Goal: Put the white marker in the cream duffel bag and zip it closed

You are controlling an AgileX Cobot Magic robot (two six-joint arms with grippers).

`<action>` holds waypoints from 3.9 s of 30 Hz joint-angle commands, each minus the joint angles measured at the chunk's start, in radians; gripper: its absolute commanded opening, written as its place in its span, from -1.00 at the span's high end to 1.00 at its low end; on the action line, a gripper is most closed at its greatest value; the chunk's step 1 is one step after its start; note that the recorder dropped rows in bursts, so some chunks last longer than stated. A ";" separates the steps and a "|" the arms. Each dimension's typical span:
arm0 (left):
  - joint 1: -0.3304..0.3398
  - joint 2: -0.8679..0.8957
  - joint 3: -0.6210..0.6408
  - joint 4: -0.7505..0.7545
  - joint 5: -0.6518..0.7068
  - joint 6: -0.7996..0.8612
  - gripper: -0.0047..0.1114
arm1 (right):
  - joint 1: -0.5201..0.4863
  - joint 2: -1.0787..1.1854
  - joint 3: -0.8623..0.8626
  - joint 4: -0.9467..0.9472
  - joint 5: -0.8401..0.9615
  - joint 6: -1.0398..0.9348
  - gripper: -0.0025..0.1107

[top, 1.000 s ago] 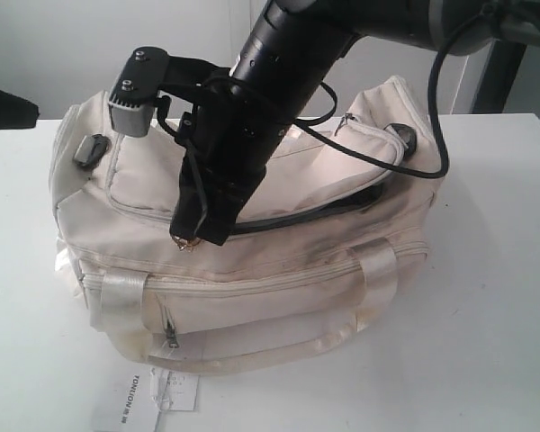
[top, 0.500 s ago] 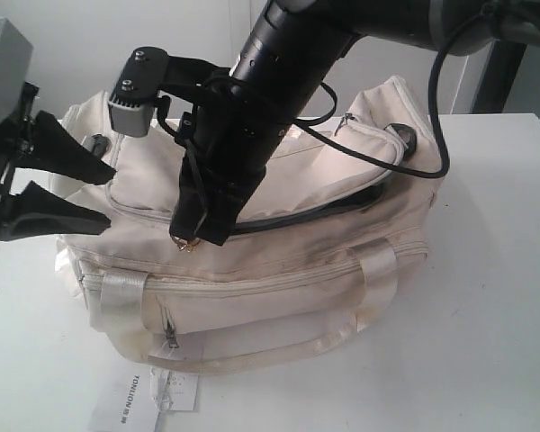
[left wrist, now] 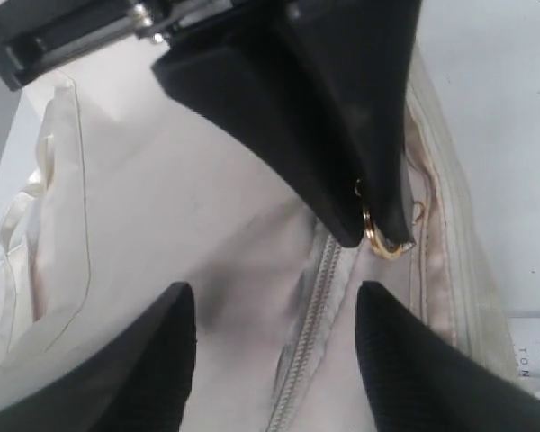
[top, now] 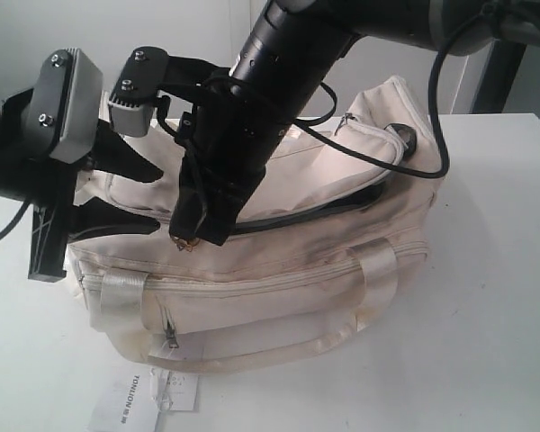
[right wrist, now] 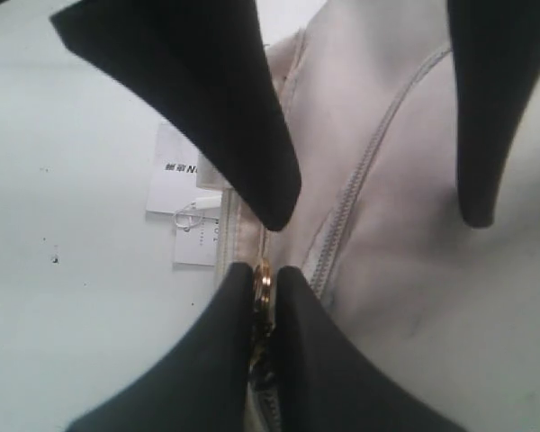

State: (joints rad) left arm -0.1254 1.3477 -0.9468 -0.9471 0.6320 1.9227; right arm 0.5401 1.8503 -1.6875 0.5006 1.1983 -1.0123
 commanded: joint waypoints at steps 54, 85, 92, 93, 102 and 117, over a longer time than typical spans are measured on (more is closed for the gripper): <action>-0.003 0.106 0.008 0.043 -0.031 -0.027 0.92 | -0.012 -0.025 0.003 -0.112 0.023 0.014 0.96; -0.003 0.100 0.008 0.091 -0.032 -0.053 0.92 | -0.052 -0.051 0.052 -0.172 0.023 0.030 0.96; 0.005 0.084 0.008 0.119 -0.057 -0.098 0.92 | -0.082 -0.062 0.079 -0.159 0.023 0.048 0.96; 0.012 0.084 0.008 0.145 -0.071 -0.137 0.92 | -0.082 -0.062 0.094 -0.157 0.023 0.050 0.96; 0.036 0.084 0.008 0.165 -0.084 -0.152 0.92 | -0.082 -0.062 0.107 0.029 0.023 -0.080 0.96; 0.036 0.084 0.008 0.211 -0.082 -0.156 0.92 | -0.082 -0.088 0.107 -0.067 0.023 -0.112 0.96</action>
State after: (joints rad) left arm -0.1061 1.4362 -0.9446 -0.8096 0.5945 1.7755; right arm 0.4697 1.7851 -1.5843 0.4967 1.1599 -1.1198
